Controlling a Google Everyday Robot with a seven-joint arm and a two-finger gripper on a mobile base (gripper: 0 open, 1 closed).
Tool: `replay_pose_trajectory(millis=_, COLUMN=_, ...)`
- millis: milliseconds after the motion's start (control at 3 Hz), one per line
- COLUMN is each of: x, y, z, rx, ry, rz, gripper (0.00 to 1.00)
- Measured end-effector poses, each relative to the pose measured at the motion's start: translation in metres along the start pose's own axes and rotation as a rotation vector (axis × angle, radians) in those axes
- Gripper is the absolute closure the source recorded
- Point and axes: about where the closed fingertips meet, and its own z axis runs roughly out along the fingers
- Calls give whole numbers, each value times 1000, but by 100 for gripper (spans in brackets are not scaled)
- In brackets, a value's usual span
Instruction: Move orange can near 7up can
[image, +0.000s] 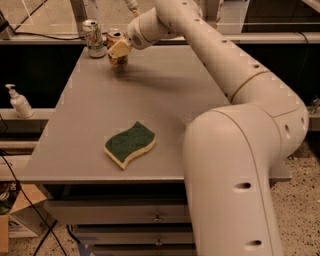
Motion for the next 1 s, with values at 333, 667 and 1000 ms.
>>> replay_pose_trajectory(millis=333, x=-7, y=-8, z=15, rx=-8, ry=-12, rz=11, gripper=47)
replay_pose_trajectory(millis=667, x=-12, y=-12, z=28, rx=-15, ry=-21, rz=19, gripper=24)
replay_pose_trajectory(millis=1000, x=-10, y=-14, z=42, rx=-31, ry=-15, rz=40, gripper=0)
